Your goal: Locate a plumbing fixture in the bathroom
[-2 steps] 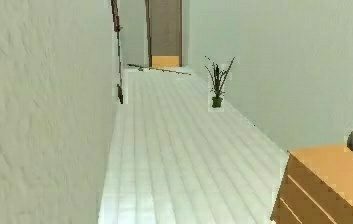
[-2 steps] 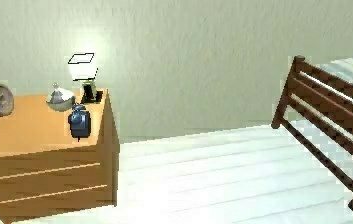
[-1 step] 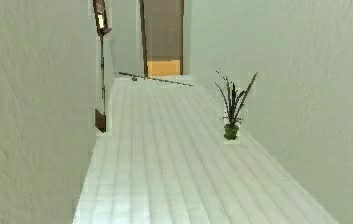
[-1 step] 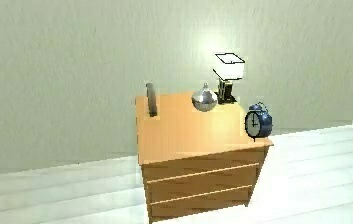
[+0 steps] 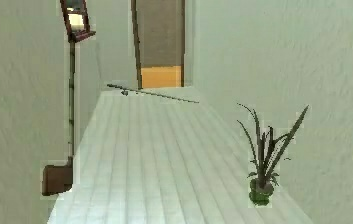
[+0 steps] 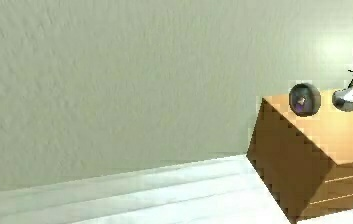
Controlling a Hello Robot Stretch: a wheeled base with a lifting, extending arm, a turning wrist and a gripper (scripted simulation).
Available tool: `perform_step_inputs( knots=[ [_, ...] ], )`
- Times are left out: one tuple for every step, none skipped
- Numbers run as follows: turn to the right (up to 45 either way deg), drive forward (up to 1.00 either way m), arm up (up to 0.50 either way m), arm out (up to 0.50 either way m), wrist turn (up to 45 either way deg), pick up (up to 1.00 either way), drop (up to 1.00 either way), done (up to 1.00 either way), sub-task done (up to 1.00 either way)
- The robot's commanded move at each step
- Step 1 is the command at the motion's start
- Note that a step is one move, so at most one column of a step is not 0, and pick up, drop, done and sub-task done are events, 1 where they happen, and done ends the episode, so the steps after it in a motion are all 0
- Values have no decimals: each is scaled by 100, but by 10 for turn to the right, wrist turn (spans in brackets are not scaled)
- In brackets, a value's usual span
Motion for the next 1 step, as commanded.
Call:
perform_step_inputs(
  knots=[
    [0, 100, 0, 0, 0, 0, 0, 0, 0]
  ],
)
